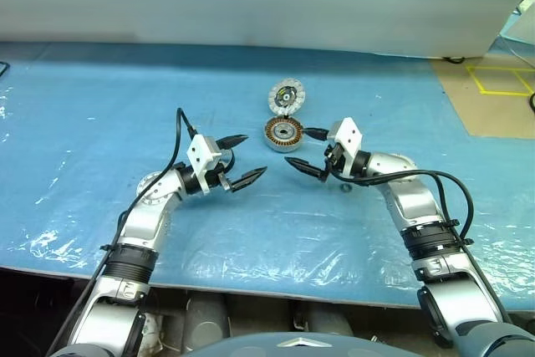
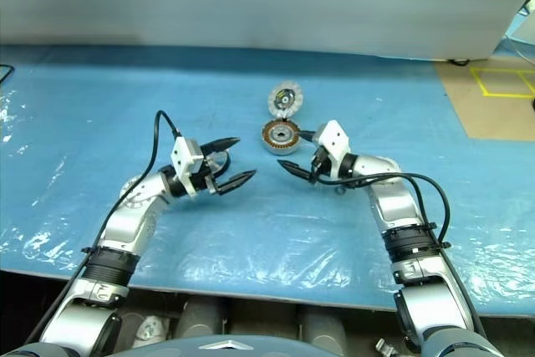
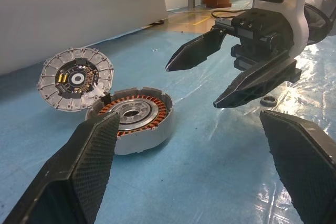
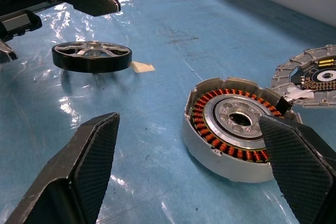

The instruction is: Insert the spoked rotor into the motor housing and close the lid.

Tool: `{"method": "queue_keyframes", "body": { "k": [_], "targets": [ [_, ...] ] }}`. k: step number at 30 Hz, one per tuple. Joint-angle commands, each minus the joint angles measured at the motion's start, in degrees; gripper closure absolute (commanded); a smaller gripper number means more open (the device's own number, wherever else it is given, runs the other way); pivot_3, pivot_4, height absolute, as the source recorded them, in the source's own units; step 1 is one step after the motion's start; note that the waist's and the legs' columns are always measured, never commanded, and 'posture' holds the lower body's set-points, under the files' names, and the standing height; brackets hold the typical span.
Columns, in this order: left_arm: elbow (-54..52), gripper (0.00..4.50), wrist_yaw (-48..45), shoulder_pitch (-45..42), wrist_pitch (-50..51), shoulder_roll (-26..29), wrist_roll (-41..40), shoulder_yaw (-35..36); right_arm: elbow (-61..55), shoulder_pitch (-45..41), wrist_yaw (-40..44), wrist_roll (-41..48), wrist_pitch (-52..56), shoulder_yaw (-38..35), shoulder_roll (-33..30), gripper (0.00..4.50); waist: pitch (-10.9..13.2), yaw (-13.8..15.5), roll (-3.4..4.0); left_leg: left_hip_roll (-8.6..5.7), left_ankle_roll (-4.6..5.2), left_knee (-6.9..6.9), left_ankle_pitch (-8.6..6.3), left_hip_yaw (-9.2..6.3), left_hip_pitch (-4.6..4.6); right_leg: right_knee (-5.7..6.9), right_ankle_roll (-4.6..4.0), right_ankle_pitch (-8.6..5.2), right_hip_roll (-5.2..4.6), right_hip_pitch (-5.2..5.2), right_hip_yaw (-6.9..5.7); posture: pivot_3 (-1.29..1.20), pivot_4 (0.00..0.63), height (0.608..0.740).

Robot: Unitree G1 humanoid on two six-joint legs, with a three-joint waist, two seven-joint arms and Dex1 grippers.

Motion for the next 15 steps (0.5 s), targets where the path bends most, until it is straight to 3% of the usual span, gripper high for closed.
{"method": "queue_keyframes", "body": {
  "k": [1,15],
  "targets": [
    [-1.90,0.00,0.01,0.05,-0.41,0.35,-0.21,0.11,-1.63,-0.06,0.14,0.07,-1.10,-0.12,-0.21,0.03,0.00,0.00,0.00,0.00,0.00,0.00,0.00,0.00,0.00,0.00,0.00,0.00,0.00,0.00,0.00,0.00,0.150,0.740],
    [-2.55,0.00,0.44,1.02,-0.44,0.06,-0.31,0.09,-2.22,0.10,0.71,0.17,-0.63,-0.13,-0.76,0.03,0.00,0.00,0.00,0.00,0.00,0.00,0.00,0.00,0.00,0.00,0.00,0.00,0.00,0.00,0.00,0.00,0.150,0.740]
  ]
}}
